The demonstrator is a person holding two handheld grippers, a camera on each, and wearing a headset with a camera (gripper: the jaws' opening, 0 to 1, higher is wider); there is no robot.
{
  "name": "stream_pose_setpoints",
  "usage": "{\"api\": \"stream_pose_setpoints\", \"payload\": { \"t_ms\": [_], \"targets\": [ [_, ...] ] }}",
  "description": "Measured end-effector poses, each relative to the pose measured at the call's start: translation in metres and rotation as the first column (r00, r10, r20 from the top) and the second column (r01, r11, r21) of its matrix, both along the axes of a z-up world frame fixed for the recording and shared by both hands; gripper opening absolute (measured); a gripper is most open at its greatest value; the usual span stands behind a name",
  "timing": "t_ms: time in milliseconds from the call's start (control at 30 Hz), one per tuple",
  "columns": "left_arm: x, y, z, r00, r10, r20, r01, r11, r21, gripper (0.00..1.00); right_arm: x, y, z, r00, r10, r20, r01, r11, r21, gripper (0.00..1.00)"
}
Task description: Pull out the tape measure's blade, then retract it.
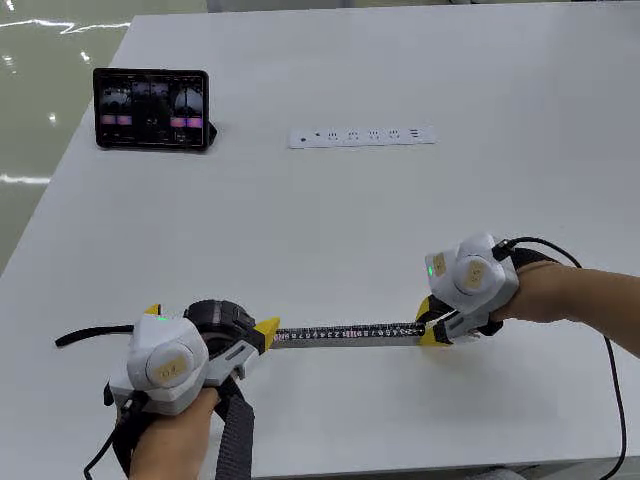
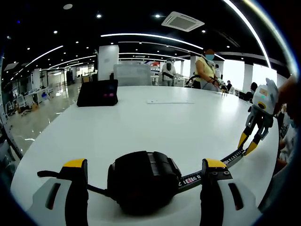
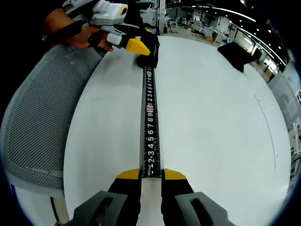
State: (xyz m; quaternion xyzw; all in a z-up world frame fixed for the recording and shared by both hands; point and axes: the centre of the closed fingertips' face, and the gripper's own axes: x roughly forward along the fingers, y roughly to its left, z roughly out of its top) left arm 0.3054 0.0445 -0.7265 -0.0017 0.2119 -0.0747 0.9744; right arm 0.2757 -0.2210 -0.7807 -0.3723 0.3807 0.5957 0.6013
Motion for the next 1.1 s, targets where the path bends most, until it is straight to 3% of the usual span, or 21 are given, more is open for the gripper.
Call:
{"api": "stream_pose_setpoints", "payload": {
  "t_ms": [267, 433, 533, 667, 900, 1033, 1100],
  "targets": [
    [0.000, -0.003, -0.002, 1.000, -0.009, -0.001, 0.009, 1.000, -0.006, 0.94, -0.002, 0.001, -0.001, 0.999, 0.032, 0.012, -0.031, 0.999, -0.025, 0.12],
    [0.000, -0.005, -0.005, 1.000, -0.014, -0.009, 0.014, 1.000, -0.007, 0.86, -0.001, 0.000, -0.002, 1.000, -0.001, -0.003, 0.000, 1.000, -0.030, 0.11],
    [-0.001, -0.004, -0.008, 1.000, -0.006, -0.027, 0.006, 1.000, -0.013, 0.78, 0.000, 0.000, -0.002, 1.000, -0.017, -0.016, 0.017, 0.999, -0.027, 0.10],
    [-0.002, -0.002, -0.016, 0.997, 0.008, -0.078, -0.009, 1.000, -0.017, 0.72, 0.000, 0.001, -0.002, 0.999, -0.039, -0.026, 0.038, 0.999, -0.033, 0.10],
    [-0.003, 0.002, -0.018, 0.994, 0.027, -0.105, -0.030, 0.999, -0.029, 0.63, 0.000, 0.001, -0.003, 0.999, -0.034, -0.026, 0.032, 0.998, -0.062, 0.10],
    [-0.002, 0.002, -0.019, 0.993, 0.012, -0.121, -0.014, 1.000, -0.019, 0.62, 0.001, 0.000, -0.003, 0.999, -0.035, -0.029, 0.033, 0.997, -0.065, 0.09],
    [-0.002, 0.001, -0.020, 0.990, 0.002, -0.144, -0.002, 1.000, -0.002, 0.61, 0.000, 0.001, -0.003, 0.999, -0.035, -0.028, 0.033, 0.997, -0.064, 0.09]
  ]
}}
